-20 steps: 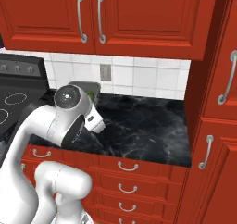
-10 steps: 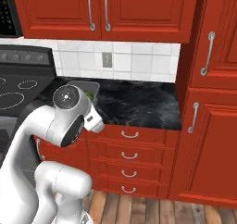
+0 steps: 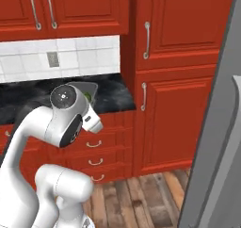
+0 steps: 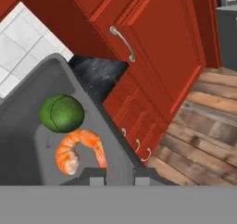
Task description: Place the tupperware on the second highest shelf of the fridge. Make space for the tupperware among the existing items by rearranging them on the shelves if needed. Close the fridge door when finished.
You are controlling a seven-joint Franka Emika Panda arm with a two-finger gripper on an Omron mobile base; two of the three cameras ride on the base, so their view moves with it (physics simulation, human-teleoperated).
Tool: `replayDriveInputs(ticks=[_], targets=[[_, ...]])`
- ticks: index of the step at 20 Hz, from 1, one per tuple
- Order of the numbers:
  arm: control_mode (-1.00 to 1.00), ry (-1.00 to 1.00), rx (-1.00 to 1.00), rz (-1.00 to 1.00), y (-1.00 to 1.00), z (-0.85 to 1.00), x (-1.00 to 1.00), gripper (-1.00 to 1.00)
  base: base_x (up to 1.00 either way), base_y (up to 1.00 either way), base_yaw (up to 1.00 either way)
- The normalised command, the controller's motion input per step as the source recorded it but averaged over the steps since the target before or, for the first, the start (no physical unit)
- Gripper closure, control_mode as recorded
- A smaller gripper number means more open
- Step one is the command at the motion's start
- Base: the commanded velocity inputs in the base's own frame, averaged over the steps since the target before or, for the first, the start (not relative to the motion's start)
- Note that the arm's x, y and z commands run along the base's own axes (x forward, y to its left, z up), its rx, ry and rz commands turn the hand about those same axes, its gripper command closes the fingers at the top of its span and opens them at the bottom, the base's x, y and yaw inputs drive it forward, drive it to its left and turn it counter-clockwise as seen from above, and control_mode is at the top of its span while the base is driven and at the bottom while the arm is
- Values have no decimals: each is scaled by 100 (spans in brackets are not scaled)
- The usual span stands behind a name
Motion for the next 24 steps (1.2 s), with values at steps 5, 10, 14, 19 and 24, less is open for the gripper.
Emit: replayDriveInputs(ticks=[5, 10, 14, 19, 24], targets=[[100, 0, 0, 0, 0, 0, 0, 100, 0, -40, -68], [100, 0, 0, 0, 0, 0, 0, 100, -16, -17, -70], [100, 0, 0, 0, 0, 0, 0, 100, -10, 19, -70], [100, 0, 0, 0, 0, 0, 0, 100, 0, 63, -56], [100, 0, 0, 0, 0, 0, 0, 100, 0, 84, -43]])
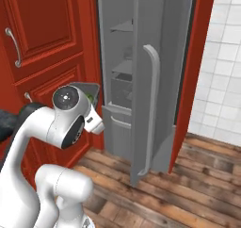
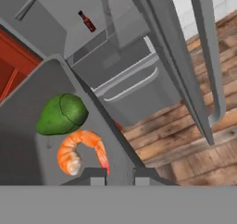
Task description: Place the tupperware on the second highest shelf of the fridge. Make space for the tupperware among the existing items by rearranging them on the shelves if needed. Close the fridge door when finished.
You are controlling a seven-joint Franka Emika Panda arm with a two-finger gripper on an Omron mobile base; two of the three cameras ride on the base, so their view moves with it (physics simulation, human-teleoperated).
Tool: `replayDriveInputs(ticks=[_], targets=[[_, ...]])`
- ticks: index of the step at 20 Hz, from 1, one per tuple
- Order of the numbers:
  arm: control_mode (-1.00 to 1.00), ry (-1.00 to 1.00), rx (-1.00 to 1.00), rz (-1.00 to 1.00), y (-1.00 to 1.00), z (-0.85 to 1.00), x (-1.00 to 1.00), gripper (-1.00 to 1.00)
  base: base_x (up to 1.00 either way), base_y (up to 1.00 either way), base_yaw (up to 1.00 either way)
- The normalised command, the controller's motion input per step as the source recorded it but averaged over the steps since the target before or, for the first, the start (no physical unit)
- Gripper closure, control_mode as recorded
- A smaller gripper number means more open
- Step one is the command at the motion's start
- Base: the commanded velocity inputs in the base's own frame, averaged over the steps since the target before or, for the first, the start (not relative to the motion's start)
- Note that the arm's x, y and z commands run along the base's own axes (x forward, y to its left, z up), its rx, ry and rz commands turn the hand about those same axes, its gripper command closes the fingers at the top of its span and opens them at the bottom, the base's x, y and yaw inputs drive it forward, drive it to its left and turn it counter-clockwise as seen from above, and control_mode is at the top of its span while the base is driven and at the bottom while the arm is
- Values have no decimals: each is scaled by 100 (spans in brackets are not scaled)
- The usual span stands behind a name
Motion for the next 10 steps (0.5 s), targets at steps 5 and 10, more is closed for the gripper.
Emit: replayDriveInputs(ticks=[5, 10], targets=[[100, 0, 0, 0, 0, 0, 0, 100, 0, 71, -25], [100, 0, 0, 0, 0, 0, 0, 100, 22, 19, -21]])
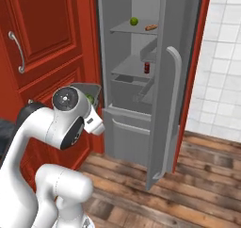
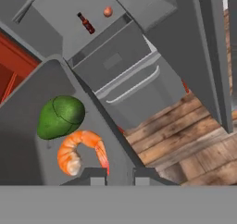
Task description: Place the tupperware on the second highest shelf of the fridge. Make space for the tupperware among the existing items by rearranging them on the shelves if needed. Close the fridge door when finished.
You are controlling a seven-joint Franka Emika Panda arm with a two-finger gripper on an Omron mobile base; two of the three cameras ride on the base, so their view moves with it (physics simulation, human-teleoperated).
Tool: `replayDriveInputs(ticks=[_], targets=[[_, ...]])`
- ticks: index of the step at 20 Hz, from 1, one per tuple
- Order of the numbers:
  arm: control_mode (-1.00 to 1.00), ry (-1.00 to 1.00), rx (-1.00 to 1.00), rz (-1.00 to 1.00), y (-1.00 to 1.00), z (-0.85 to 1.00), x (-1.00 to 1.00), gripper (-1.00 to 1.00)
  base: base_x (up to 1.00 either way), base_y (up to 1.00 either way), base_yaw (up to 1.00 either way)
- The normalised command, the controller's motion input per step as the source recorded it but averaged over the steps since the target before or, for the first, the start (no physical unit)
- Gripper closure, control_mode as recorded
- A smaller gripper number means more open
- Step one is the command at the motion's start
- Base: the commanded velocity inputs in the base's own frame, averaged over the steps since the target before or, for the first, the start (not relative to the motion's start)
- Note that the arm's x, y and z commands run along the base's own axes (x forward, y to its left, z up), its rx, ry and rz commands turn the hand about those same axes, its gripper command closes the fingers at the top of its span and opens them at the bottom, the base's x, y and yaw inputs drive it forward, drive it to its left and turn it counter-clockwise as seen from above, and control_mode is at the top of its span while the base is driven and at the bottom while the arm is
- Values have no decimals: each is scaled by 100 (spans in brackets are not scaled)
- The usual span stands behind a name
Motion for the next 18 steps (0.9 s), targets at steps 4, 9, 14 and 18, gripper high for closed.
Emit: replayDriveInputs(ticks=[4, 9, 14, 18], targets=[[100, 0, 0, 0, 0, 0, 0, 100, 43, 3, -19], [100, 0, 0, 0, 0, 0, 0, 100, 62, 28, -19], [100, 0, 0, 0, 0, 0, 0, 100, 69, 40, -18], [100, 0, 0, 0, 0, 0, 0, 100, 66, 41, -19]])
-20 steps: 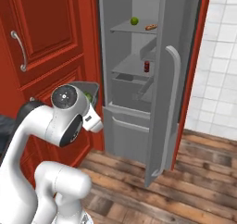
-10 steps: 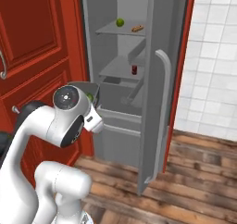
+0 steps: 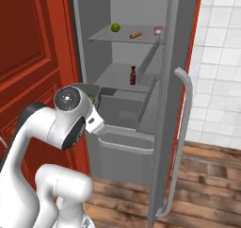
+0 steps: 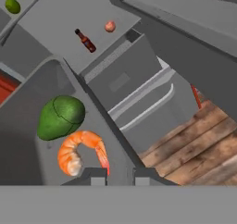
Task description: Place the tupperware on the second highest shelf of the fridge. Make space for the tupperware among the existing items by rearranging them on the shelves if needed. Close the fridge door when finished.
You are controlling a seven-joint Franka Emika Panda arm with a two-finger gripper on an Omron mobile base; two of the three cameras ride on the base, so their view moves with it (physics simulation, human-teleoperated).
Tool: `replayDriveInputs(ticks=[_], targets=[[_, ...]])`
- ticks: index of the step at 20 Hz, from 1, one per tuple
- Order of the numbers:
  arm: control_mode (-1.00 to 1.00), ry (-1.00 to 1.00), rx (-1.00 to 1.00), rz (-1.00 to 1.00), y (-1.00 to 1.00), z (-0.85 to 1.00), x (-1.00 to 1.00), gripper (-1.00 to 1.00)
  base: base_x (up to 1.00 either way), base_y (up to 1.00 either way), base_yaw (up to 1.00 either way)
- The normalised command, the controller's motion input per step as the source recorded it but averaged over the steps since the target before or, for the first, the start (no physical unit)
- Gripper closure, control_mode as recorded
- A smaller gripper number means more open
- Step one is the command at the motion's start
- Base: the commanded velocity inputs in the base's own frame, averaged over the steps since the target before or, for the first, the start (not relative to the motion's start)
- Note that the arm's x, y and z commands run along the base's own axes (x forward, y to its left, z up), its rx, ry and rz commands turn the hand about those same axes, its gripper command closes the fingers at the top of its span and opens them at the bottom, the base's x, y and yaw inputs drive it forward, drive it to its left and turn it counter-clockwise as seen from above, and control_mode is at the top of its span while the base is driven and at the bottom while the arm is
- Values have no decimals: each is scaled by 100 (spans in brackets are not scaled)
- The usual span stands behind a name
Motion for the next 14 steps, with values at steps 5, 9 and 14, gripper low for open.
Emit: replayDriveInputs(ticks=[5, 9, 14], targets=[[100, 0, 0, 0, 0, 0, 0, 100, 67, 42, -19], [100, 0, 0, 0, 0, 0, 0, 100, 71, 33, -18], [100, 0, 0, 0, 0, 0, 0, 100, 69, 27, -18]])
